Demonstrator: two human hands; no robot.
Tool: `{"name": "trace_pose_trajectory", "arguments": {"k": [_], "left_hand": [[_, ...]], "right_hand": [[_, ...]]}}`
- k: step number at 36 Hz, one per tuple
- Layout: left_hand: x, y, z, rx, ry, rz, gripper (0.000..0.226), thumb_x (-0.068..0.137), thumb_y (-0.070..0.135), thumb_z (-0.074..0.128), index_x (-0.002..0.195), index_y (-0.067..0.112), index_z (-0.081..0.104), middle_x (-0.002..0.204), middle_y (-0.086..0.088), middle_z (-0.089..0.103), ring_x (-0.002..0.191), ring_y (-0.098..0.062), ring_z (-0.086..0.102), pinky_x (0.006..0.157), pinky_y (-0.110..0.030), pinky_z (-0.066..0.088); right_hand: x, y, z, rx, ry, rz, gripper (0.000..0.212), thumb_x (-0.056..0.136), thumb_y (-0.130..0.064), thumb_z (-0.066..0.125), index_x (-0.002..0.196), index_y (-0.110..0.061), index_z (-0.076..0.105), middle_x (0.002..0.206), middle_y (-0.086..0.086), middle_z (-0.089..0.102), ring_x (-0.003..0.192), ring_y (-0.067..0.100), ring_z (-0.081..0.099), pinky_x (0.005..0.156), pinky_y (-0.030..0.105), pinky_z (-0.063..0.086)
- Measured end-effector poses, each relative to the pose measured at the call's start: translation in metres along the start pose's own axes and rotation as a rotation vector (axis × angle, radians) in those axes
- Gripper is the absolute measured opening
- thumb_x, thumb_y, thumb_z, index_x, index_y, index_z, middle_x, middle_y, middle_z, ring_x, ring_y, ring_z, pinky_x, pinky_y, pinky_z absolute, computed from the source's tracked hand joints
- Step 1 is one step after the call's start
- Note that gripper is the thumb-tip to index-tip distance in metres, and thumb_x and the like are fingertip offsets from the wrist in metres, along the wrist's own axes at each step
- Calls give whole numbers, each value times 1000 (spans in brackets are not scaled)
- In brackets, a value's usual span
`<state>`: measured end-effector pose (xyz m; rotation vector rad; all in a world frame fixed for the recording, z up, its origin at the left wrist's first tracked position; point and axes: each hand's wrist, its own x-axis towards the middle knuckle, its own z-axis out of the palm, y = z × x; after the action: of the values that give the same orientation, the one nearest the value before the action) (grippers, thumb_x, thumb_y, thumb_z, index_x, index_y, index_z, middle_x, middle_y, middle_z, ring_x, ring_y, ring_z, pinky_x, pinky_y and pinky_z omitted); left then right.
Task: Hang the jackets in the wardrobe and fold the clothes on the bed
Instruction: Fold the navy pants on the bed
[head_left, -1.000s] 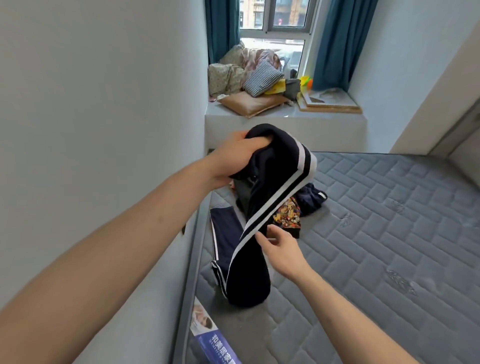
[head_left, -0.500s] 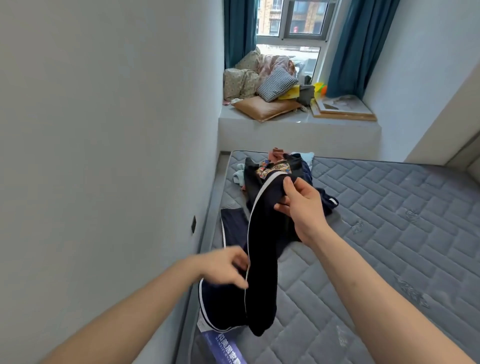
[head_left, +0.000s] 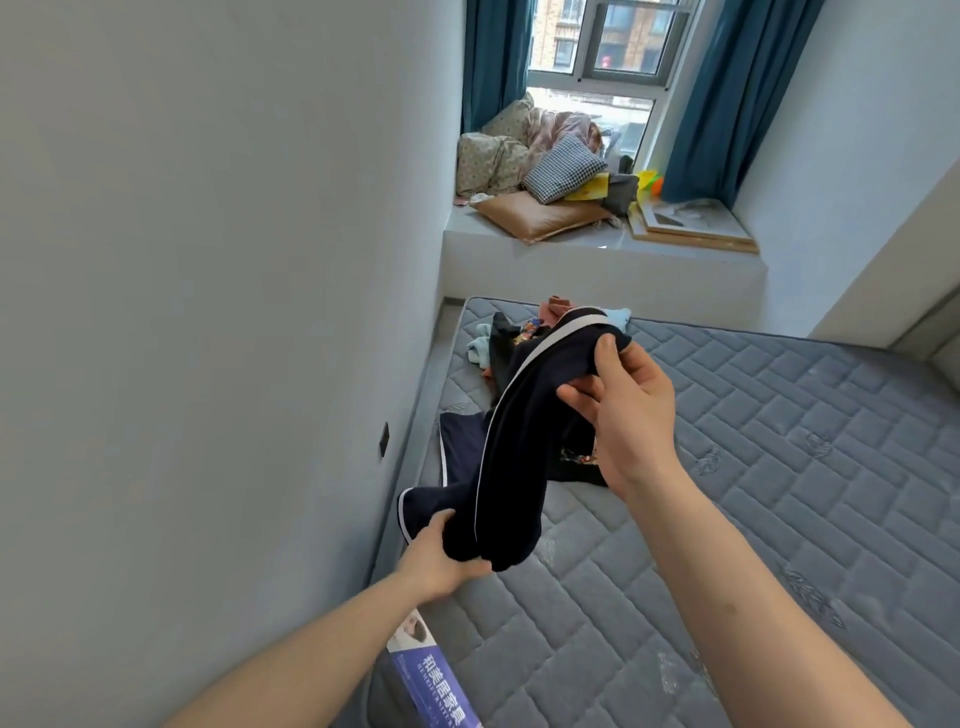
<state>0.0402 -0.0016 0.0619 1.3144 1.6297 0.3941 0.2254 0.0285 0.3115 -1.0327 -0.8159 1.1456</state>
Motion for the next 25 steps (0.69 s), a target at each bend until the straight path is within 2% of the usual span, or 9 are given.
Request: {"name": "trace_pose_trajectory", "arguments": {"k": [3,7,11,14,16,18,20,23,25], "left_hand": [[4,5,5,27,-73,-10,76,70,53,84,135,27,56,130,9,62,122,-11,58,106,-28,45],[4,3,17,1,-94,-12,69,75,49,82,133,28,52,124,9,62,116,-12,60,97,-24,45],[7,4,24,-29,-86,0,50,84,40,78,129,27,60,121,7,69,114,-14,64,101,-27,48],[7,7,22,63,-52,24,8,95,33,67,102,29,70,97,7,73,99,-17,69,93,-33,53],[8,8,18,103,-32,34,9,99,31,60,100,27,69,94,6,72,98,-20,69,86,-31,52],[9,8,14,76,-14,46,21,103,29,55,118,22,68,109,2,73,105,-21,67,91,-31,51],[9,13,7,2,17,61,26,106,30,50,123,20,66,112,2,72,105,-19,67,94,-33,51],[8,29,-8,-65,59,98,22,106,37,48,107,25,67,99,7,72,98,-15,68,87,-31,53],[9,43,-17,-99,89,144,25,103,39,50,98,22,67,92,4,74,92,-17,70,84,-36,53]], "right_hand": [[-2,-7,3,3,-12,-18,28,108,-25,49,116,-7,69,106,9,76,85,20,72,62,22,57],[-4,-11,5,1,-39,-45,33,109,-26,46,124,-3,66,116,16,74,107,34,71,65,24,58],[-3,-12,-2,30,-18,-51,26,108,-24,49,111,-8,69,99,4,78,85,19,75,63,24,58],[-1,-8,-11,42,13,-59,22,107,-23,51,103,-13,71,87,1,76,74,12,72,63,23,58],[0,-3,-19,17,33,-89,23,107,-24,51,102,-16,72,87,0,76,75,12,72,62,23,58],[1,6,-32,-48,65,-139,24,107,-25,51,96,-20,72,84,-3,75,73,11,71,61,22,57],[5,19,-50,-143,122,-152,23,106,-25,52,90,-18,68,81,-1,71,71,11,68,60,23,57],[8,48,-81,-322,176,6,18,105,-19,55,96,-5,60,93,11,67,79,18,66,61,25,58],[1,72,-98,-458,131,200,11,101,-16,61,109,-9,61,108,14,68,80,17,66,61,27,58]]}}
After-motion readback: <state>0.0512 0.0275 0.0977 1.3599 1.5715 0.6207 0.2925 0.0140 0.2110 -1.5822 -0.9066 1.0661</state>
